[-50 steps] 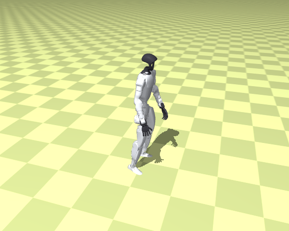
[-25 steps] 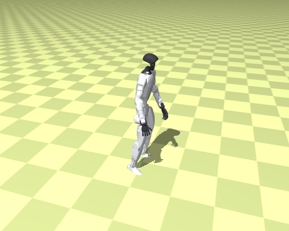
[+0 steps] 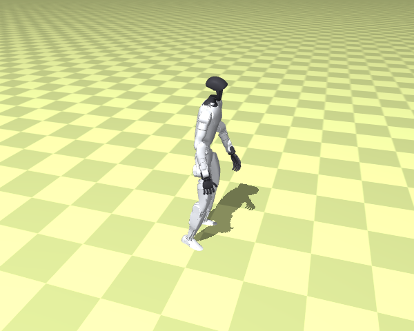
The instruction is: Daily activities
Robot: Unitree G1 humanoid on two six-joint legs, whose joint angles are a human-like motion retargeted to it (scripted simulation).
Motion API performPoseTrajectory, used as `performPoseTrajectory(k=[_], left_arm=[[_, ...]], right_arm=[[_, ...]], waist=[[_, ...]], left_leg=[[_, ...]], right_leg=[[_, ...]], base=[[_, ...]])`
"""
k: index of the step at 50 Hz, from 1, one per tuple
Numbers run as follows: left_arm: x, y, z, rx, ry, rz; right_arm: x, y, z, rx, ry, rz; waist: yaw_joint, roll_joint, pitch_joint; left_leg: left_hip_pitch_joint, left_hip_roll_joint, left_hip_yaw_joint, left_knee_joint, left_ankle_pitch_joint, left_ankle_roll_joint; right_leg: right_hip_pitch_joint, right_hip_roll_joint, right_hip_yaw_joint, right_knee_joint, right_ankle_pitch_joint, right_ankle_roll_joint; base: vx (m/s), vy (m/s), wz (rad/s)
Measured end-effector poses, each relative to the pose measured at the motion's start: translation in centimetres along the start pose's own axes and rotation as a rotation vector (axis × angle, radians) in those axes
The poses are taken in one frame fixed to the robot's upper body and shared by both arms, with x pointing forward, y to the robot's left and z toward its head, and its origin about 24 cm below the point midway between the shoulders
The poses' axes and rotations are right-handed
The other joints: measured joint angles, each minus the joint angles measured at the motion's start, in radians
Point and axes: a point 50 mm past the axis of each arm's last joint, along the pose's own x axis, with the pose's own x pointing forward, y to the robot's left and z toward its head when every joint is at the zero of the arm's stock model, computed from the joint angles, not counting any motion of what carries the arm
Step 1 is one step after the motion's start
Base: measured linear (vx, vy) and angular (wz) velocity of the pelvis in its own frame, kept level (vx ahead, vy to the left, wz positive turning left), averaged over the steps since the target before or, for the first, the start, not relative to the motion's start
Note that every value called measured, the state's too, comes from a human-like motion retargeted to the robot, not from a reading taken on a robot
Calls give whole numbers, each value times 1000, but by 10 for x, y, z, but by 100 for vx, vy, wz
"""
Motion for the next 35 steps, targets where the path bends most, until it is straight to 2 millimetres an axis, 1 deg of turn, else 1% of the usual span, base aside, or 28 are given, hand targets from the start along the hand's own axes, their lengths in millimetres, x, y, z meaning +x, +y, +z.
performPoseTrajectory(k=[6, 8, 10, 12, 15, 17, 18, 21, 25, 35], left_arm=[[-1, 3, -5, 5, 18, 7], [-1, 5, -9, 9, 30, 11], [-3, 8, -15, 13, 49, 17], [-5, 11, -24, 15, 75, 26], [-9, 17, -40, 17, 123, 43], [-13, 22, -51, 16, 155, 56], [-15, 24, -56, 15, 170, 62], [-19, 29, -67, 6, 203, 77], [-22, 32, -75, -11, 226, 89], [-24, 36, -78, -43, 232, 101]], right_arm=[[0, 5, 2, 14, -12, 19], [1, 7, 5, 17, -25, 28], [2, 9, 14, 20, -52, 37], [4, 11, 31, 20, -107, 46], [6, 10, 65, 13, -211, 52], [5, 8, 79, 9, -252, 50], [5, 7, 82, 8, -263, 49], [4, 4, 85, 8, -275, 47], [4, 1, 86, 13, -281, 49], [4, 1, 85, 35, -281, 52]], waist=[[-3, 2, 0], [-4, 2, -1], [-4, 2, -1], [-2, 2, -3], [0, 1, -5], [1, -1, -4], [2, -3, -4], [5, -6, -2], [10, -10, -1], [26, -14, -9]], left_leg=[[-6, 3, -9, 5, -2, -7], [-9, 5, -13, 9, -4, -10], [-12, 7, -17, 14, -7, -14], [-16, 10, -22, 20, -10, -18], [-24, 15, -30, 32, -14, -25], [-30, 20, -36, 41, -16, -30], [-33, 22, -39, 46, -18, -33], [-43, 29, -48, 62, -21, -40], [-57, 37, -59, 83, -23, -50], [-84, 47, -69, 105, -17, -62]], right_leg=[[-16, -4, 0, 44, -17, -14], [-22, -4, -1, 59, -25, -20], [-26, -4, -2, 72, -34, -26], [-30, -3, -3, 85, -42, -33], [-35, 0, -6, 101, -53, -42], [-37, 3, -9, 109, -60, -47], [-38, 5, -11, 112, -63, -49], [-40, 11, -15, 121, -72, -57], [-44, 18, -20, 130, -84, -66], [-57, 28, -30, 144, -104, -81]], base=[[0, 0, 0], [1, -6, 14], [1, -7, 15], [1, -8, 15], [1, -8, 14], [1, -9, 14], [0, -9, 13], [0, -10, 12], [-1, -9, 10], [-2, -6, 7]])
